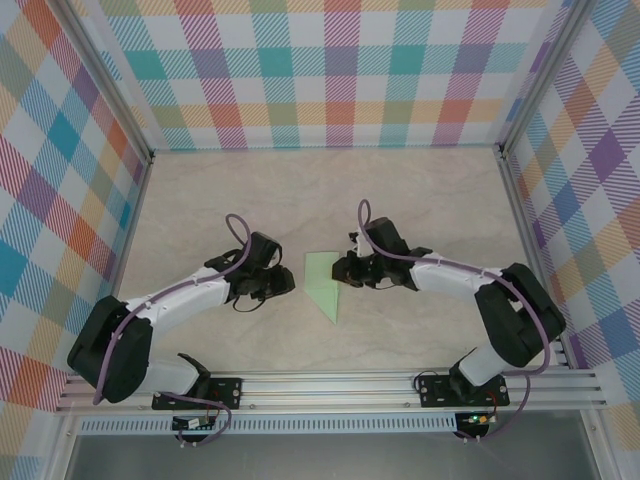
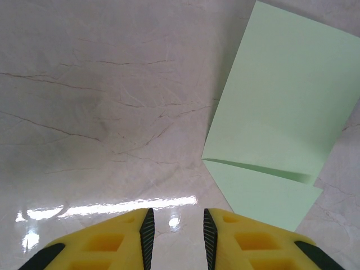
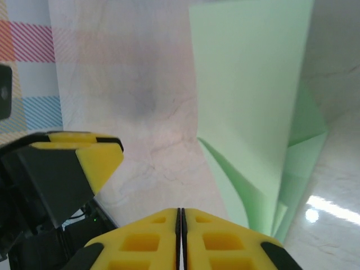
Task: Fold a paper plane with a square sheet of paper (pick it up from the middle)
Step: Fold the wing for the fifth time at the center of the table.
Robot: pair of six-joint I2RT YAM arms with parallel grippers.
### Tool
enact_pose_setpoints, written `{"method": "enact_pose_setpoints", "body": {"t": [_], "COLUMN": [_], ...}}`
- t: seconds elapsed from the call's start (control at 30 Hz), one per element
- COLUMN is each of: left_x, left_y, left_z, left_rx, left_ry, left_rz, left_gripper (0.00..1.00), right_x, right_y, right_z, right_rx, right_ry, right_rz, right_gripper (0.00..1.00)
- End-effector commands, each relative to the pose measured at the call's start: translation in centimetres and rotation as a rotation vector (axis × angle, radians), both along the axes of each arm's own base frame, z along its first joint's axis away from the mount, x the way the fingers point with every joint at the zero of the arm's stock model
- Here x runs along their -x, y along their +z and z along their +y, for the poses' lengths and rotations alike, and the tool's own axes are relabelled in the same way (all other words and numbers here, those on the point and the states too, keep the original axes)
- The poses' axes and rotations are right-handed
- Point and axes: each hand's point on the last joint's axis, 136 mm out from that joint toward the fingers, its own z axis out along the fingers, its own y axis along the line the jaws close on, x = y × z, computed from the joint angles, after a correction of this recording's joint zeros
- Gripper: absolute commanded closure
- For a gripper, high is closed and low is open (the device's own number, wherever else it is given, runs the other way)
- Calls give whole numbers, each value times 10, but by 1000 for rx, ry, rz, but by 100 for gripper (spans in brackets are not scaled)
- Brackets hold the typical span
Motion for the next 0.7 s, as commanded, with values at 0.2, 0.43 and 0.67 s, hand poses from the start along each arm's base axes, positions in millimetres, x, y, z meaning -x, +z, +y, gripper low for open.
{"method": "enact_pose_setpoints", "body": {"t": [0.2,0.43,0.67], "left_x": [-8,-8,-10], "left_y": [3,-1,-3], "left_z": [-16,-22,-32], "left_rx": [87,105,143], "left_ry": [0,-10,-29], "left_rz": [30,53,67], "left_gripper": [69,68,68], "right_x": [10,10,11], "right_y": [-29,-44,-61], "right_z": [8,3,-5], "right_rx": [-12,32,60], "right_ry": [18,8,-9], "right_rz": [93,109,130], "right_gripper": [91,90,89]}}
